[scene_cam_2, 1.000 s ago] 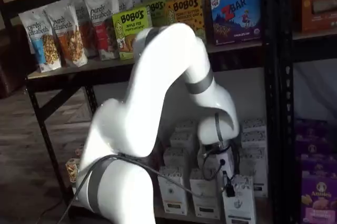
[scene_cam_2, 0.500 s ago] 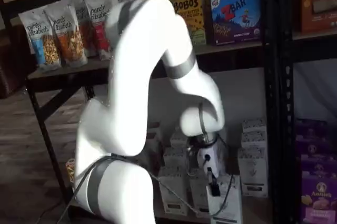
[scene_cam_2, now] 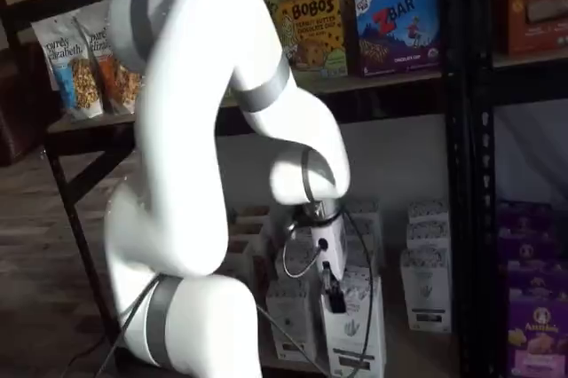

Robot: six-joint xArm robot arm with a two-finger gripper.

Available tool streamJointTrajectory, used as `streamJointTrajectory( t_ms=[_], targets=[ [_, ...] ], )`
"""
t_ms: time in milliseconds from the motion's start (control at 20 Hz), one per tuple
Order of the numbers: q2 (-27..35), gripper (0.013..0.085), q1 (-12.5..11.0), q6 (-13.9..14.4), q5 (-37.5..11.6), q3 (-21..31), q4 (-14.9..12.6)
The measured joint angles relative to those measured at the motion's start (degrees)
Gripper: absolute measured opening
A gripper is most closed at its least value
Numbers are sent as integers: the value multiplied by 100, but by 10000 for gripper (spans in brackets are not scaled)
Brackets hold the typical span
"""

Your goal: Pick up the white box with a green strip in the middle, on the bottom shelf, the sixth box from the left

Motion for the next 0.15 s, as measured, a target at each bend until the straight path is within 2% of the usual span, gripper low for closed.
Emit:
streamJointTrajectory(
  t_ms=[150],
  targets=[
    [-462, 490, 4, -161, 281, 105, 170]
  ],
)
